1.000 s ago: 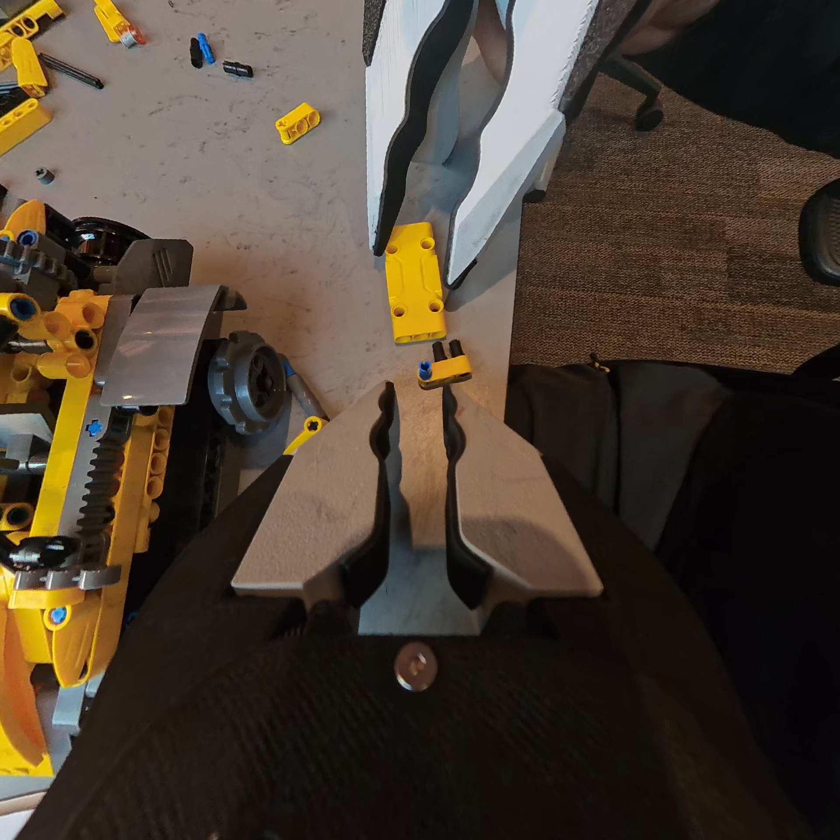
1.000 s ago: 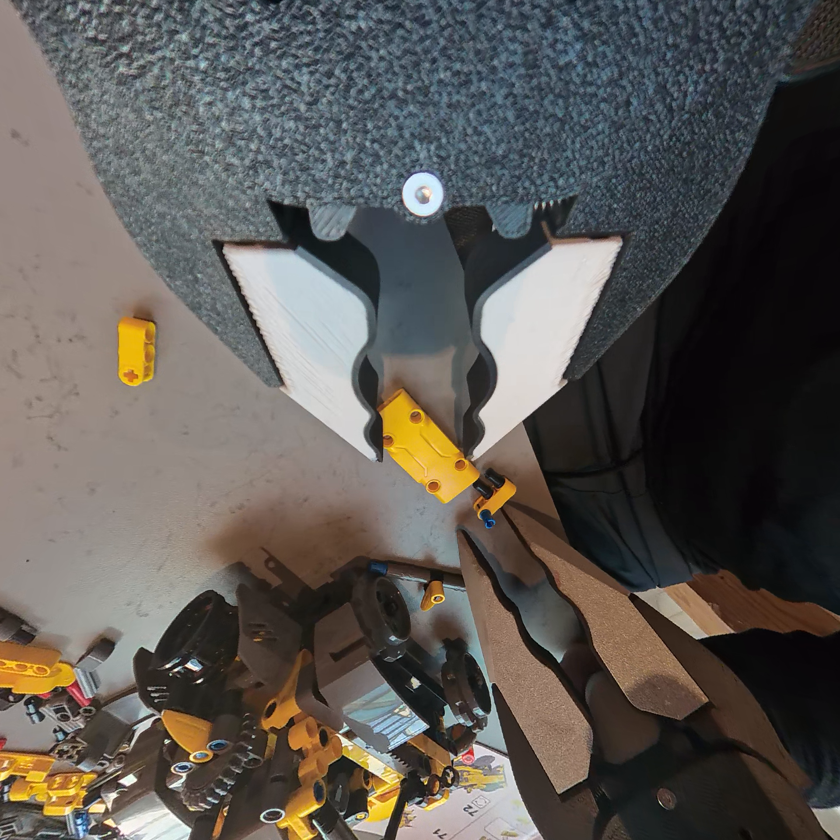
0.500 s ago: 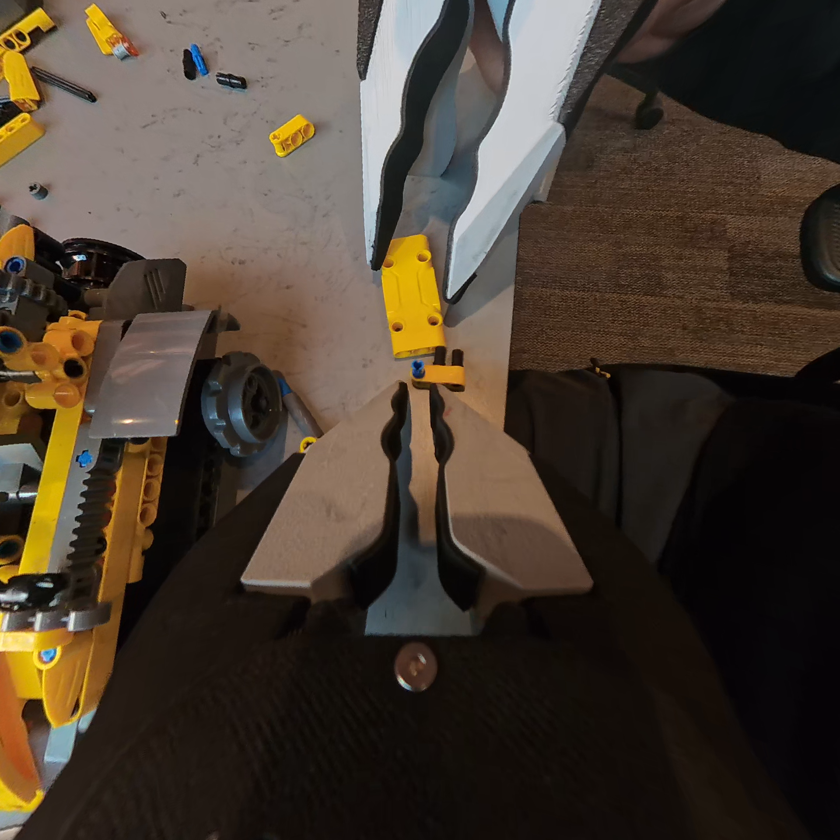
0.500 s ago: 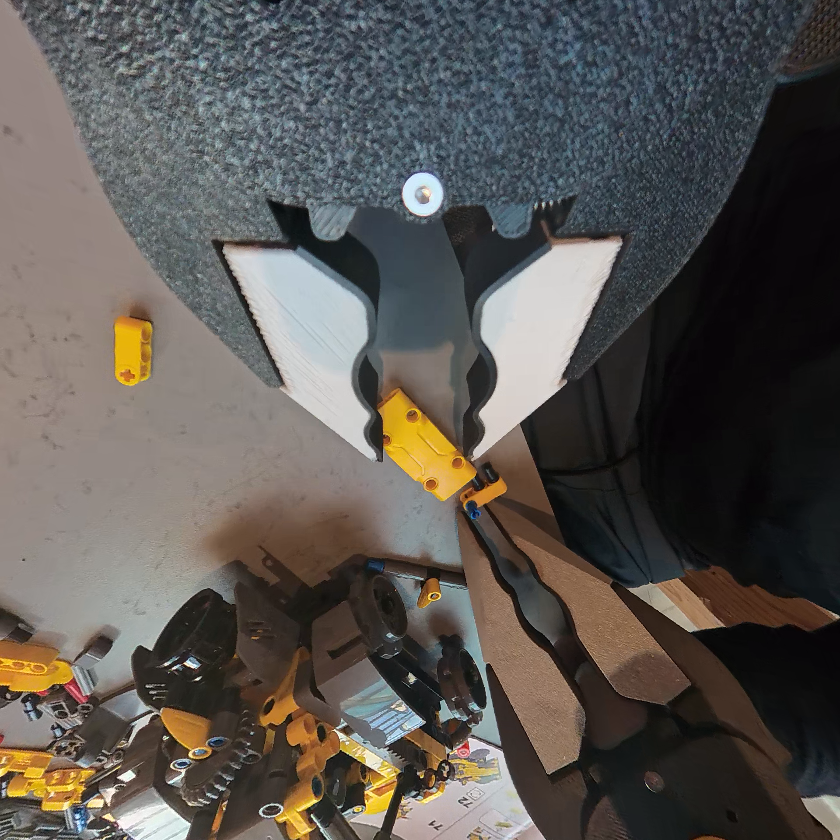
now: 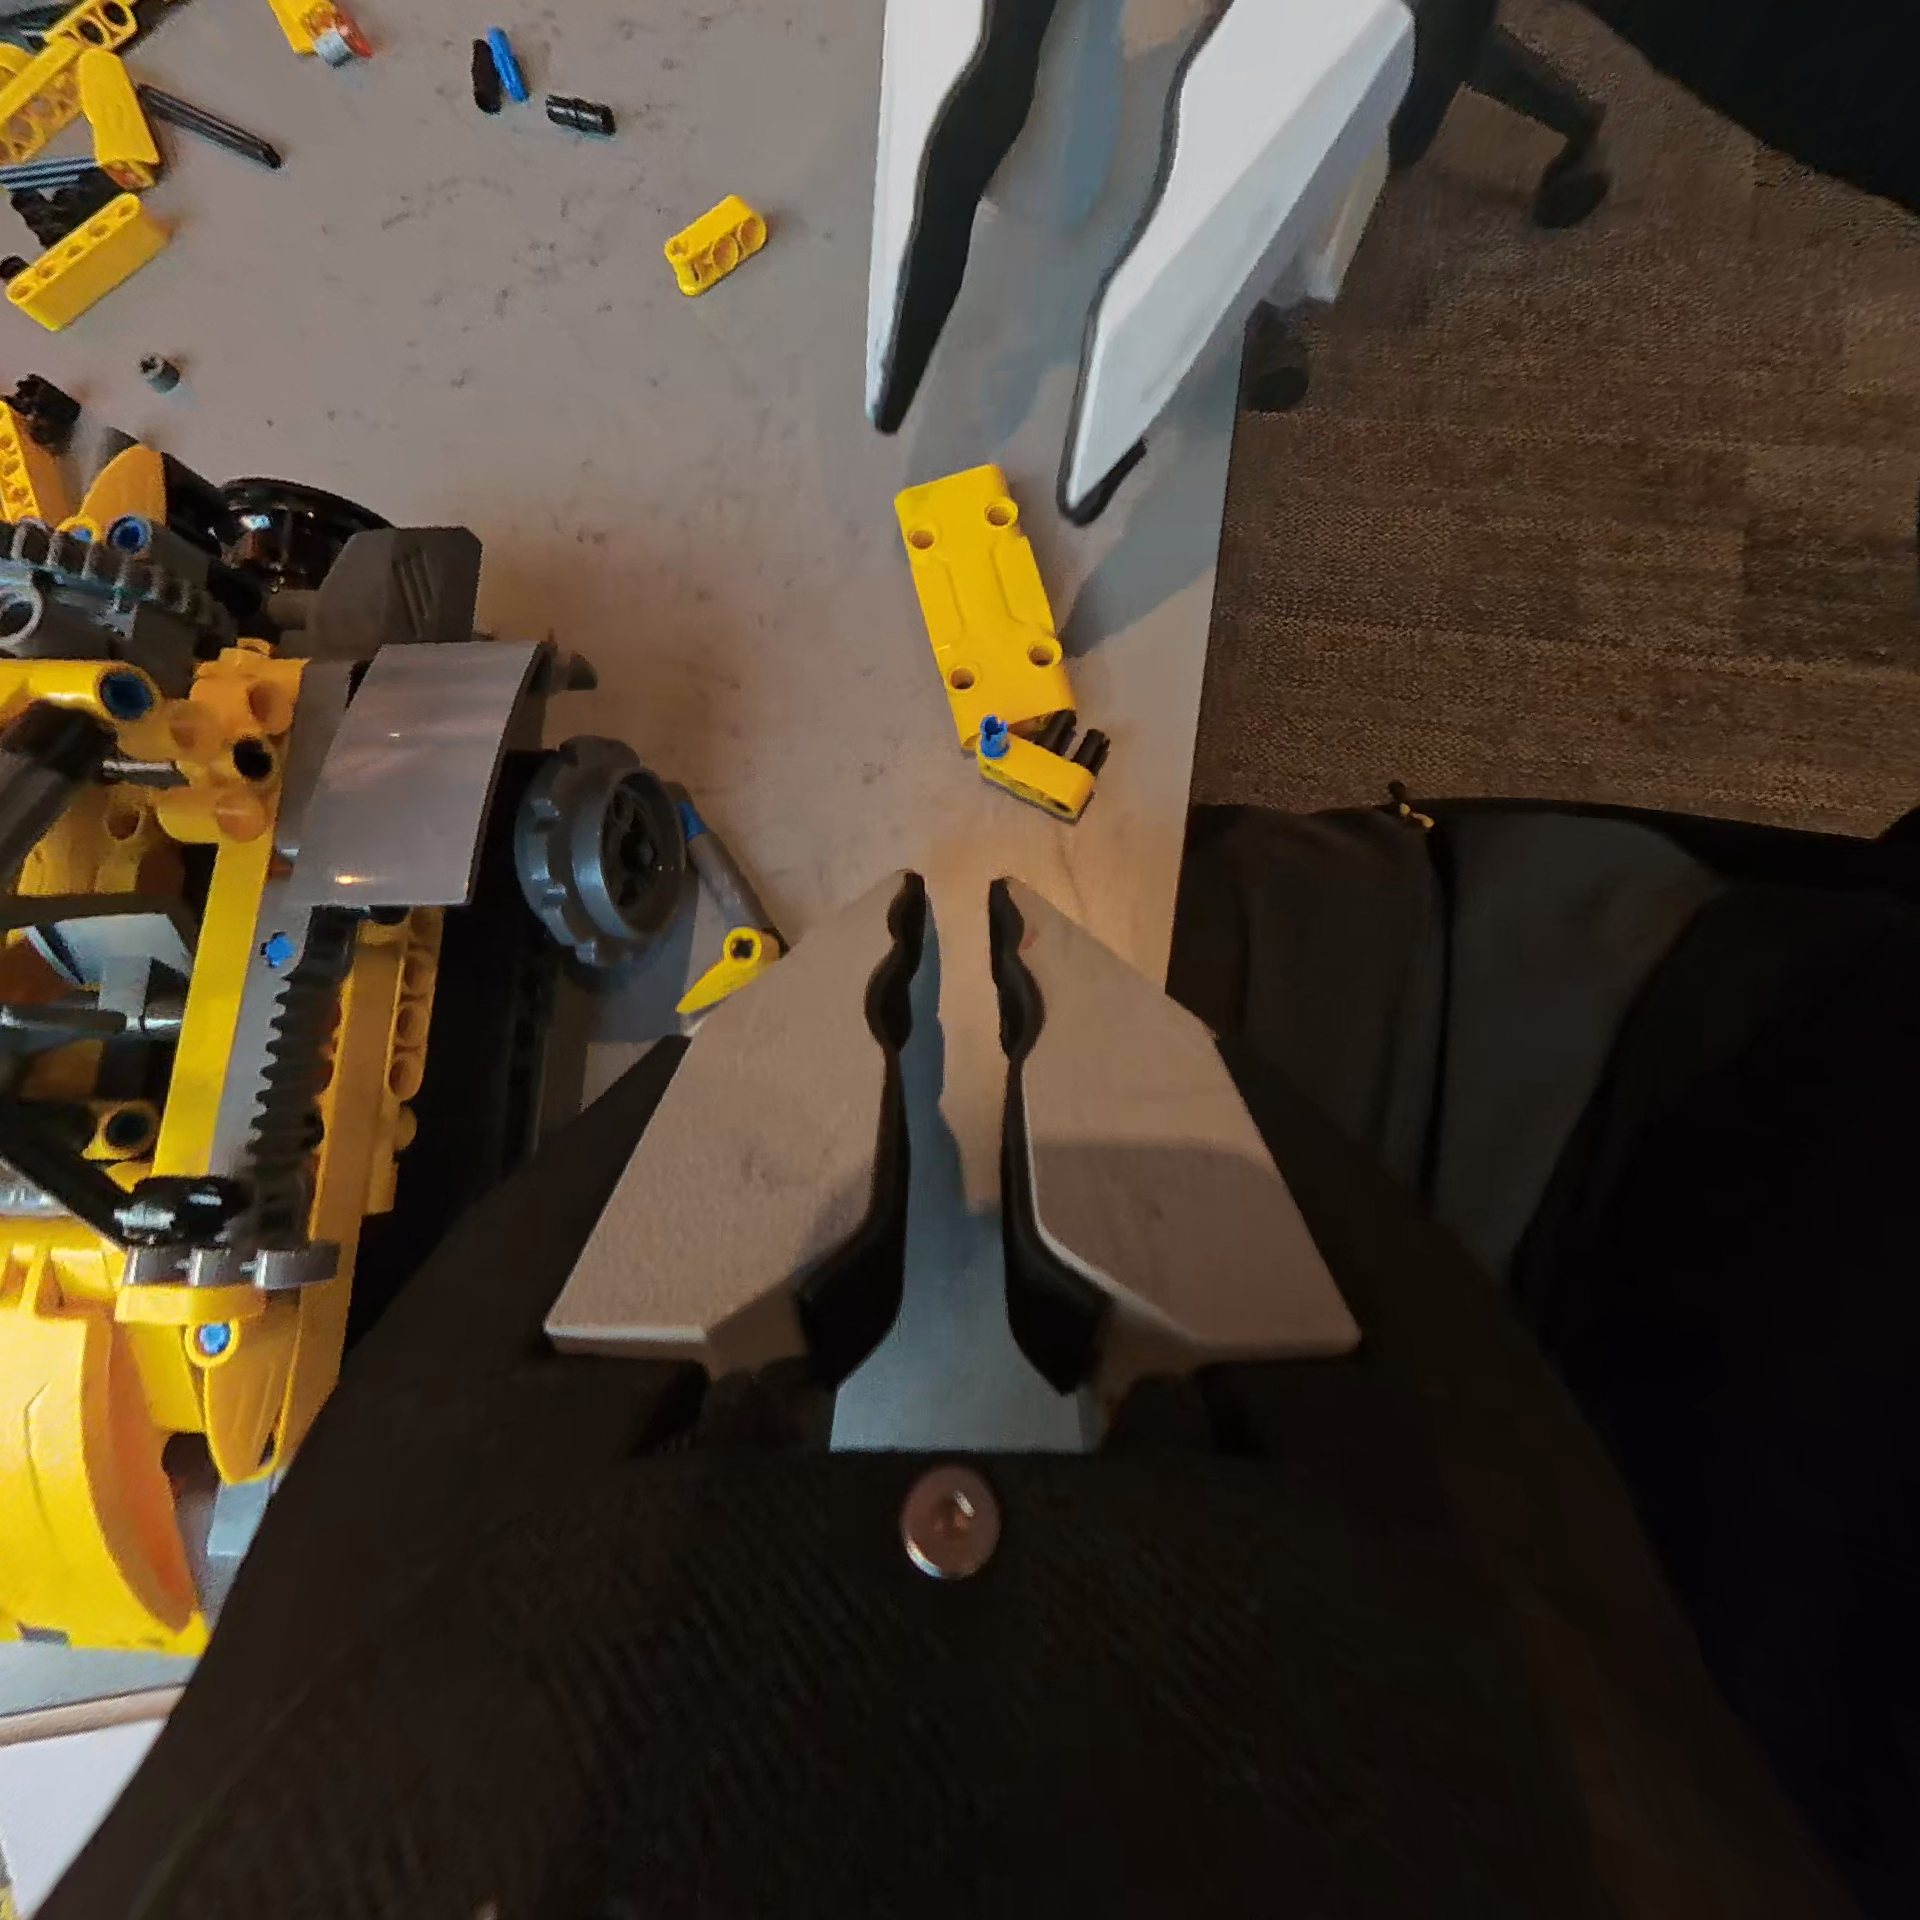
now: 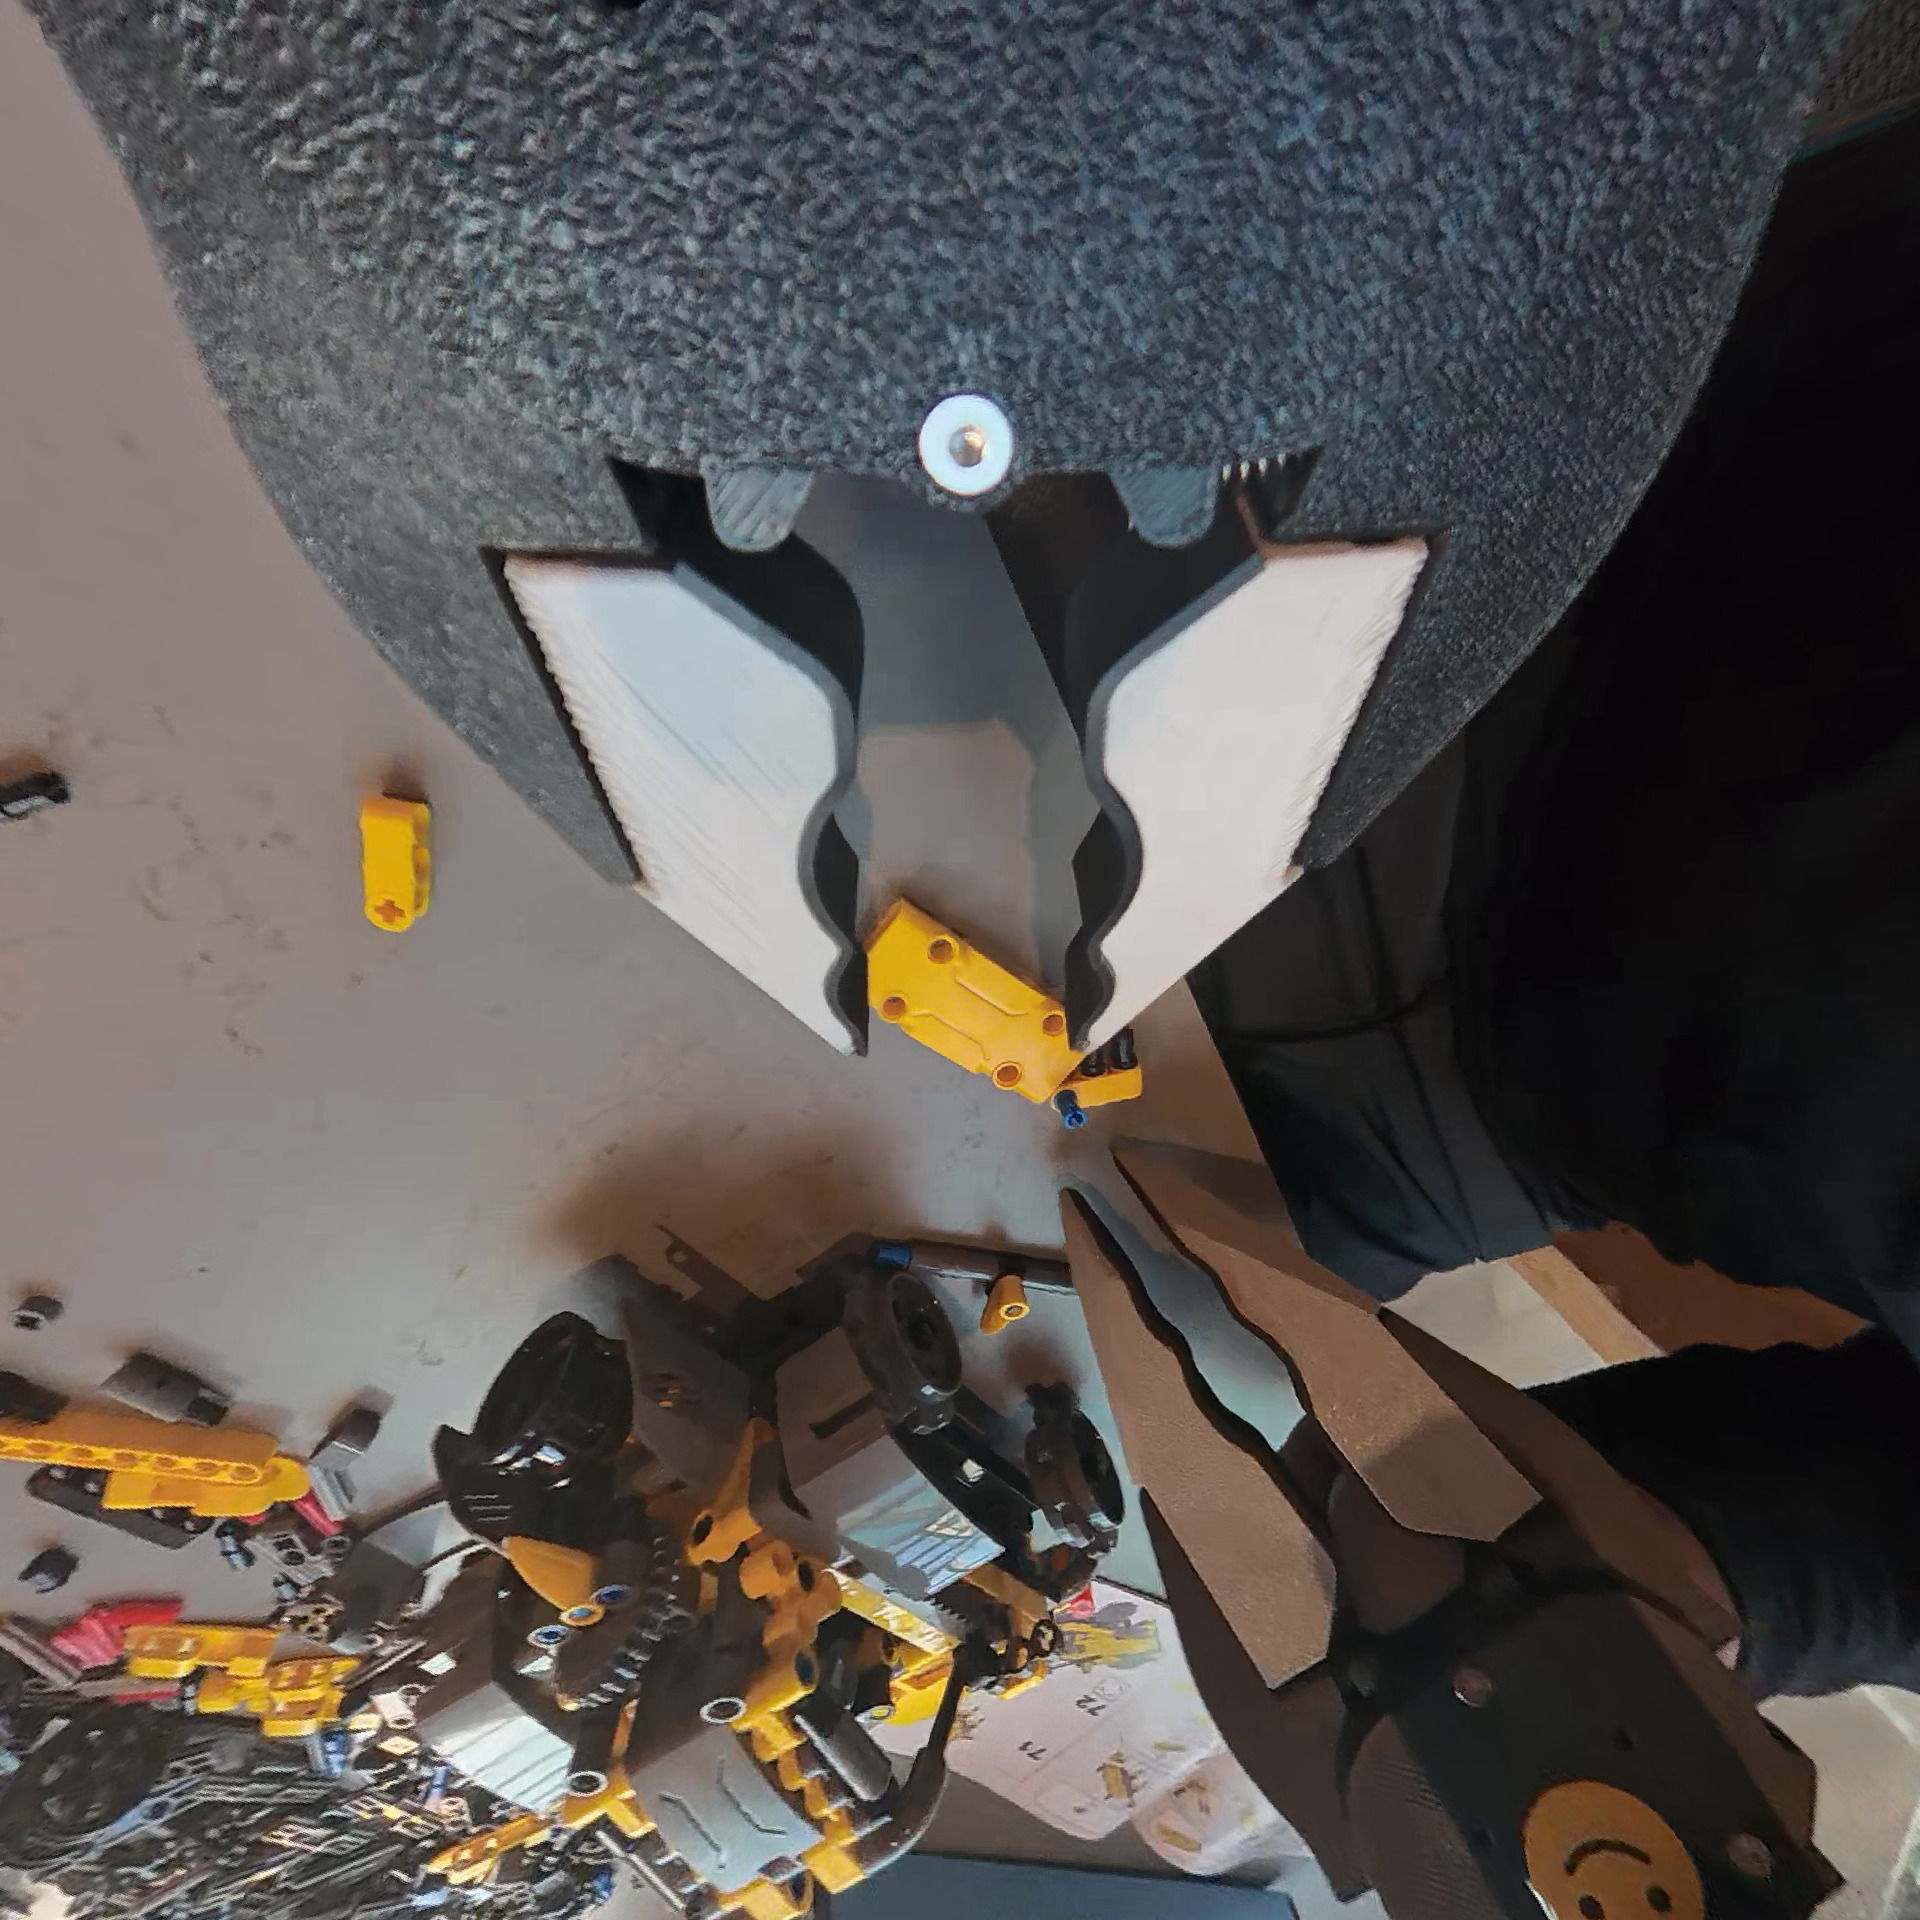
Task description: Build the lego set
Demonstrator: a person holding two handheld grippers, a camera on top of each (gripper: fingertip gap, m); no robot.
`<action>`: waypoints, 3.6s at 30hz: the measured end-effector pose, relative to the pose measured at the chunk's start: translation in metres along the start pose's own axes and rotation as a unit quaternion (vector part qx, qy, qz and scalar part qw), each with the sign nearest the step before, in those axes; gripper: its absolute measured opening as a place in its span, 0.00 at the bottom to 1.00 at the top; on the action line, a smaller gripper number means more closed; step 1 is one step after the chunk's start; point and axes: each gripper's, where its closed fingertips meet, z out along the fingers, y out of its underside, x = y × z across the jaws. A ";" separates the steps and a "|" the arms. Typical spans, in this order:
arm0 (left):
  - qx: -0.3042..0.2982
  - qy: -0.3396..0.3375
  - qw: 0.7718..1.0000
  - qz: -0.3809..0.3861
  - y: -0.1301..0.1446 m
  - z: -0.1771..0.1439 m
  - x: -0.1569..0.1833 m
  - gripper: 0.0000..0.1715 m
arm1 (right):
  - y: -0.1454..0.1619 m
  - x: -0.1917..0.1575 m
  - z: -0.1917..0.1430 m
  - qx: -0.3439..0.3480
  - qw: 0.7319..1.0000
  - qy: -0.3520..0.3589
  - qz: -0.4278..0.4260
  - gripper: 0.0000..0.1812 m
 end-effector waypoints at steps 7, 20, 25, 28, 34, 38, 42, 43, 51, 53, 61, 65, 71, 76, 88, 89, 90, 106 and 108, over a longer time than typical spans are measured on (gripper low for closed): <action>-0.004 0.012 1.000 0.008 -0.003 0.005 0.004 0.07 | 0.001 0.000 -0.004 -0.032 0.998 0.030 0.040 0.24; -0.004 0.058 0.998 0.031 -0.014 0.013 0.015 0.22 | 0.006 0.002 0.001 -0.050 0.998 0.035 -0.014 0.26; -0.011 0.071 0.996 0.061 -0.016 0.015 0.017 0.19 | 0.003 0.001 0.004 -0.058 0.996 0.014 -0.060 0.27; -0.012 0.084 0.994 0.069 -0.016 0.016 0.019 0.17 | 0.000 0.000 0.004 -0.063 0.994 -0.006 -0.093 0.27; 0.013 0.106 0.992 0.065 -0.017 0.016 0.025 0.12 | 0.003 -0.004 0.010 -0.098 0.983 -0.057 -0.142 0.26; 0.022 0.100 0.994 0.047 -0.016 0.016 0.023 0.11 | 0.010 -0.002 0.012 -0.116 0.979 -0.069 -0.153 0.24; 0.023 0.074 0.997 -0.025 -0.015 0.016 0.014 0.09 | 0.021 0.004 0.015 -0.137 0.979 -0.070 -0.136 0.20; 0.029 0.069 0.996 -0.048 -0.016 0.015 0.014 0.10 | 0.022 0.006 0.015 -0.138 0.980 -0.066 -0.130 0.20; 0.009 0.042 0.999 -0.017 -0.007 0.007 0.009 0.16 | 0.026 0.003 0.007 -0.141 0.980 -0.038 -0.133 0.17; -0.005 0.034 0.999 0.016 -0.007 0.007 0.005 0.17 | 0.027 0.004 0.005 -0.142 0.981 -0.032 -0.130 0.17; -0.029 0.061 0.992 0.106 -0.011 0.009 0.005 0.23 | 0.023 0.006 0.003 -0.129 0.983 -0.022 -0.128 0.21; -0.025 0.097 0.989 0.105 -0.015 0.014 0.013 0.23 | 0.020 0.002 0.007 -0.116 0.985 -0.043 -0.121 0.22; -0.038 0.110 0.987 0.111 -0.018 0.018 0.013 0.21 | 0.024 0.000 0.010 -0.130 0.982 -0.044 -0.129 0.18; -0.036 0.129 0.987 0.093 -0.019 0.019 0.018 0.15 | 0.025 -0.001 0.012 -0.134 0.982 -0.044 -0.128 0.17; -0.017 0.109 0.993 0.046 -0.022 0.023 0.019 0.13 | 0.025 -0.001 0.012 -0.134 0.982 -0.045 -0.122 0.17; -0.016 0.103 0.994 0.040 -0.022 0.023 0.018 0.13 | 0.025 -0.001 0.012 -0.134 0.982 -0.045 -0.121 0.17; -0.014 0.097 0.995 0.032 -0.022 0.024 0.017 0.13 | 0.025 -0.001 0.012 -0.134 0.983 -0.045 -0.120 0.17; 0.021 0.060 0.998 -0.015 -0.025 0.026 0.015 0.13 | 0.025 -0.001 0.012 -0.134 0.983 -0.041 -0.117 0.17; 0.026 0.056 0.998 -0.020 -0.025 0.026 0.015 0.13 | 0.025 -0.001 0.012 -0.134 0.983 -0.041 -0.116 0.17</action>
